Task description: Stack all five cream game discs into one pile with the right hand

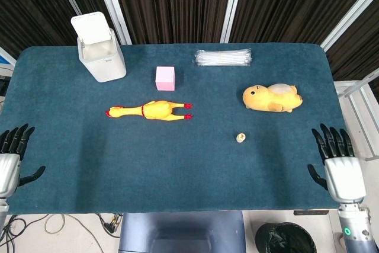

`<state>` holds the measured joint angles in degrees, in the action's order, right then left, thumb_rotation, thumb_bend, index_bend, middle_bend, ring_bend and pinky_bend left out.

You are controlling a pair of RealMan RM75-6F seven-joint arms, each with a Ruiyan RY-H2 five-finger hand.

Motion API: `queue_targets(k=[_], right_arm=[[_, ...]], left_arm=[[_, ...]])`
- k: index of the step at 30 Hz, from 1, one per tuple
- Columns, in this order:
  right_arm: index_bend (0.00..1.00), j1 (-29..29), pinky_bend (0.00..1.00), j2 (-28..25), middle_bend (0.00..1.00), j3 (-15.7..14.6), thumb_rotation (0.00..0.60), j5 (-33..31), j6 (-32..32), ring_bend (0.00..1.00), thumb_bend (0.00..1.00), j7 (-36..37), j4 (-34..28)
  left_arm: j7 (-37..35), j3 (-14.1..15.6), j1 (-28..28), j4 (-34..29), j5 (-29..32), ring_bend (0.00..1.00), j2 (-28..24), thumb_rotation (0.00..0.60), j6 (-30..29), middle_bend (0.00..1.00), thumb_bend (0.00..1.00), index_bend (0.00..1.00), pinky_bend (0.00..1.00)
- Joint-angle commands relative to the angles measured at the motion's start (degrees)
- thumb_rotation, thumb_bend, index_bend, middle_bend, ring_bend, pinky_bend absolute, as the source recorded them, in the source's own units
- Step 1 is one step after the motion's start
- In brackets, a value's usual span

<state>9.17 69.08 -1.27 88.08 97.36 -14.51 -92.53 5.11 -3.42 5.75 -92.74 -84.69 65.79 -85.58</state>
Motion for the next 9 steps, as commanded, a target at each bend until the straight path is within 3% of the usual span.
queue_targets(k=[1, 9], right_arm=[[0.02, -1.59, 0.04, 1.00, 0.00, -1.27, 0.600, 0.47, -0.34, 0.00, 0.34, 0.07, 1.71], [0.02, -1.87, 0.04, -0.71, 0.00, -2.08, 0.600, 0.57, -4.70, 0.00, 0.34, 0.60, 1.77]], left_arm=[[-0.14, -0.14, -0.02, 0.24, 0.10, 0.00, 0.16, 0.600, -0.17, 0.00, 0.17, 0.06, 0.06], [-0.37, -0.05, -0.01, 0.37, 0.09, 0.00, 0.14, 0.600, -0.02, 0.00, 0.17, 0.06, 0.06]])
